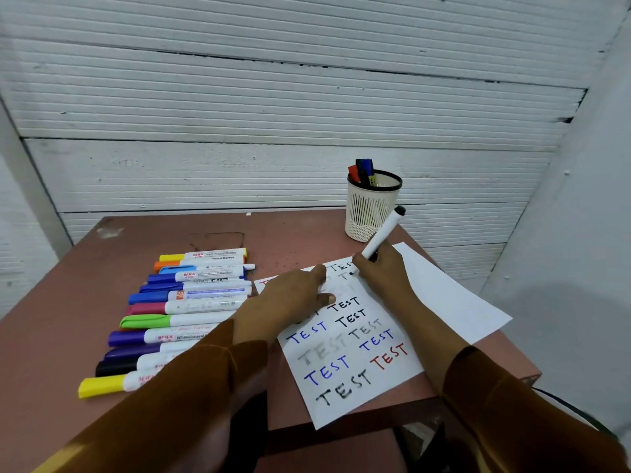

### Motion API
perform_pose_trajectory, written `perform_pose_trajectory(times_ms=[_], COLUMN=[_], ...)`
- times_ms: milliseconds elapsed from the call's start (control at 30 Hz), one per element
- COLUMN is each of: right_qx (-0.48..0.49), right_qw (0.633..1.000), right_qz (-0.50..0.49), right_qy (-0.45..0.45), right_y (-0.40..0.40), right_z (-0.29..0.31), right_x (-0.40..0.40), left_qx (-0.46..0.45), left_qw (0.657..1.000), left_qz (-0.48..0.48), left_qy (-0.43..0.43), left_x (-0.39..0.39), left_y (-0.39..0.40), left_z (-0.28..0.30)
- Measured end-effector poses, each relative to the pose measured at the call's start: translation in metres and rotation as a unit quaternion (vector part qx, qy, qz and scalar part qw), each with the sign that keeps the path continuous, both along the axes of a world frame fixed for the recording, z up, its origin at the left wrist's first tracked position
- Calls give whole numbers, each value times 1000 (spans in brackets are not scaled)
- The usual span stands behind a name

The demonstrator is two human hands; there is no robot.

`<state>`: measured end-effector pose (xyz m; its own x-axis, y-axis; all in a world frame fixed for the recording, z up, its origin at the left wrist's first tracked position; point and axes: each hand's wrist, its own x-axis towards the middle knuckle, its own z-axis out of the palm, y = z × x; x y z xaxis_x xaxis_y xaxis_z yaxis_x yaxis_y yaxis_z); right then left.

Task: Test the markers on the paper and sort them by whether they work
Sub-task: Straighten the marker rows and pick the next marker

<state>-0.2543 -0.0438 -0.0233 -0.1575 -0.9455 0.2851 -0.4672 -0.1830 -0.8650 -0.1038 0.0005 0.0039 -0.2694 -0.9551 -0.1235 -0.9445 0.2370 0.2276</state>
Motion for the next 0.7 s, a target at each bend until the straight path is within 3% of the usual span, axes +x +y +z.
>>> perform_pose_trajectory(times_ms=[700], right_qx=[-21], right_qw=[999], right_qz=[-25], right_qy=[22], right_y=[1], right_z=[-1], right_x=[-2], left_qx=[0], left_qw=[1000], left_qz=[-3], left_qy=[0], left_x=[0], left_y=[0], left_z=[-1])
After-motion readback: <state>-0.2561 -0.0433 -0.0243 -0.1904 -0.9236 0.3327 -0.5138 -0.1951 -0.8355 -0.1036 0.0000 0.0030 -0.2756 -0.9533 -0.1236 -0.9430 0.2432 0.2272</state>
